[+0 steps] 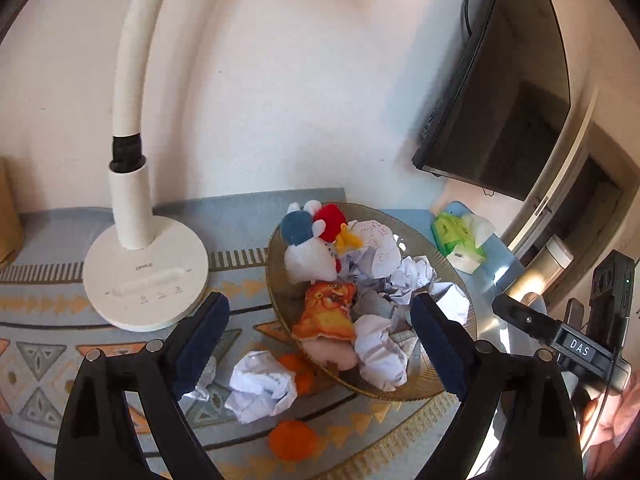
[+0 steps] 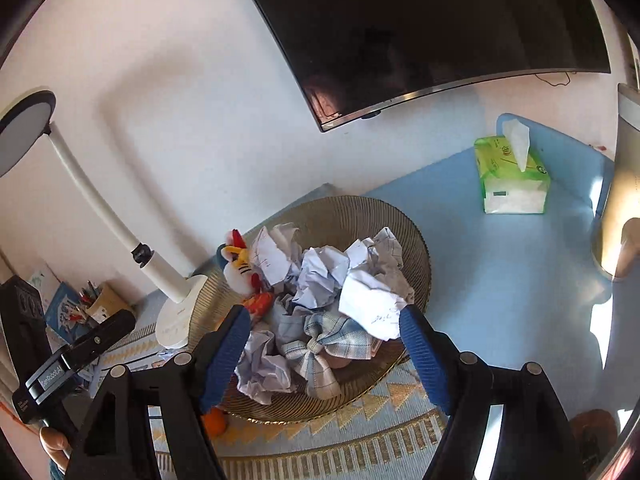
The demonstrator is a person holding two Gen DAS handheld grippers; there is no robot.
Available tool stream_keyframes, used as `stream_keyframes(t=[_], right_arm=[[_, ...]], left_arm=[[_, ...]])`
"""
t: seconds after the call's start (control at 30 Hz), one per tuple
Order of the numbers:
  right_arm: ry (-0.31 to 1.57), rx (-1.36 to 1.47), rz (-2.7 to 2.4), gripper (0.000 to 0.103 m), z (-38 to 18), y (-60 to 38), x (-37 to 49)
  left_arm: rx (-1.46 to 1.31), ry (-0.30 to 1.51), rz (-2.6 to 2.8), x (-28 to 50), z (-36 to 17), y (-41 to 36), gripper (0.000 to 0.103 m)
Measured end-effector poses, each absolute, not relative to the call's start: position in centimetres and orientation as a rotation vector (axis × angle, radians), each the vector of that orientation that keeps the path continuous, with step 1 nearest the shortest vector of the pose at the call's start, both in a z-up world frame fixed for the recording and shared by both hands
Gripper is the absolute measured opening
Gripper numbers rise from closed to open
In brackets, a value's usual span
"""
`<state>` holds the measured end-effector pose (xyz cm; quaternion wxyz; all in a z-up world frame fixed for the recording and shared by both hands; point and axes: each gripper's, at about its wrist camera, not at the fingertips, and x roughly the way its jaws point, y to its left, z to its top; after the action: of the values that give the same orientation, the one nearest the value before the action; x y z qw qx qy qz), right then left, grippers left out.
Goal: Organize objects
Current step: 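Drop the plush and paper ball into the woven bowl with both grippers, then move both open grippers back toward the paper balls and oranges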
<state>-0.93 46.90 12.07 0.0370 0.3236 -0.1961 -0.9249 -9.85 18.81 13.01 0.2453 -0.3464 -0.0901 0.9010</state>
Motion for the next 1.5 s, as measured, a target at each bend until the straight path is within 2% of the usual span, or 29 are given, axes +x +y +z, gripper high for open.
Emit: stream_keyframes(t=[0.07,0.13,0.17,0.37,0.47,0.7,0.8,0.93,1.17,1.4,1.5], right_arm=[[-0.564,0.956,-2.796,0.078,12.6,44.8,0.8],[-0.515,0.916,-2.755,0.089,12.4,42.4,2.8],[-0.489,0.894,-2.738,0.093,12.0,41.1,3.8],[-0.225,0.873,-2.768,0.094,6.9,34.2,6.2],[-0.175,0.902,-2.794,0.094,4.5,33.1,6.1],[0.001,1.045,-2.832,0.094,2.8,31.3,4.6],[-0.009,1.047,-2.845,0.094,2.7,31.6,4.6],[-0.076,1.065,-2.851,0.099,2.6,32.5,4.4],[-0.084,1.203,-2.833,0.100,1.8,32.6,3.3],[-0.036,1.184,-2.770,0.100,1.8,31.6,3.9],[-0.133,1.203,-2.641,0.100,2.1,31.6,3.4]], left_arm=[[-0.938,-0.270,2.500,-7.6,13.4,15.9,0.093],[-0.931,-0.286,2.569,-4.8,13.3,13.1,0.103],[-0.920,-0.289,2.616,-3.4,13.0,11.7,0.102],[-1.059,-0.315,2.751,1.2,7.0,5.5,0.102],[-1.104,-0.374,2.781,1.8,4.2,3.5,0.102],[-1.054,-0.442,2.824,2.8,4.0,2.5,0.102],[-1.045,-0.443,2.830,2.9,4.0,2.4,0.102],[-1.057,-0.441,2.816,2.9,3.8,2.4,0.102],[-1.058,-0.481,2.833,3.5,3.8,1.8,0.102],[-1.238,-0.503,2.764,1.6,2.6,1.9,0.102],[-1.276,-0.589,2.618,-0.3,2.9,2.2,0.102]])
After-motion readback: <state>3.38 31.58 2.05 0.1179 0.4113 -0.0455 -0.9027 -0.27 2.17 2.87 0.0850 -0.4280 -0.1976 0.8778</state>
